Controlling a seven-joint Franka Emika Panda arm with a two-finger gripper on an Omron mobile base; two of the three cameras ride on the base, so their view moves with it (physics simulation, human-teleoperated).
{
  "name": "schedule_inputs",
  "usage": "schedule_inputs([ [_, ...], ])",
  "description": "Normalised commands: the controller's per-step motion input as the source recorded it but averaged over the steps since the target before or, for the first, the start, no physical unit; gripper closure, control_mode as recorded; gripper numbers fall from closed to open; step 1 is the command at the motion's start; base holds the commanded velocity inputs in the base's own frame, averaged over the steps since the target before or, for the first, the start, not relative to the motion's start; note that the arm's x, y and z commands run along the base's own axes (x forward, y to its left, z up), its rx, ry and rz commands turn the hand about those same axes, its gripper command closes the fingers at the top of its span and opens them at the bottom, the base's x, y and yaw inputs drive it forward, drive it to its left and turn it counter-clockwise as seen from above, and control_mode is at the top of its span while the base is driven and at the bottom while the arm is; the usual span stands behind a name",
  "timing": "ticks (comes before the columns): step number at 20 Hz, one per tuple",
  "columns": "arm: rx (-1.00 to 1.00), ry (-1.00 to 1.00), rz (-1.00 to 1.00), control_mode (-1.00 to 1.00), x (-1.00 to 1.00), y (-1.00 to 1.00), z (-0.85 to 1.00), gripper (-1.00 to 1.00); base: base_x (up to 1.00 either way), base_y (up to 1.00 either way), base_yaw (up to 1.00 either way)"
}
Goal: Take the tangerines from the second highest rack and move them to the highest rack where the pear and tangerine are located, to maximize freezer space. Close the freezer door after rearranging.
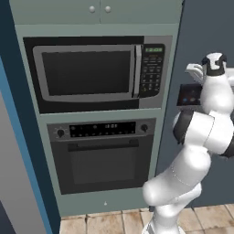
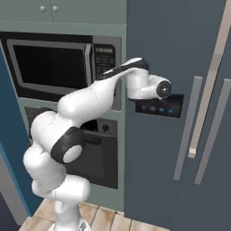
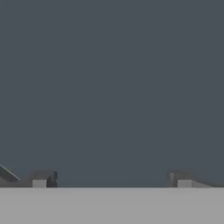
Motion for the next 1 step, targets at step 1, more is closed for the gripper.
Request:
schedule_inputs([
  [1, 0.0, 0.0, 0.07, -1.0, 0.19, 0.47, -0.28, -1.0, 0.0, 0.0, 0.0],
])
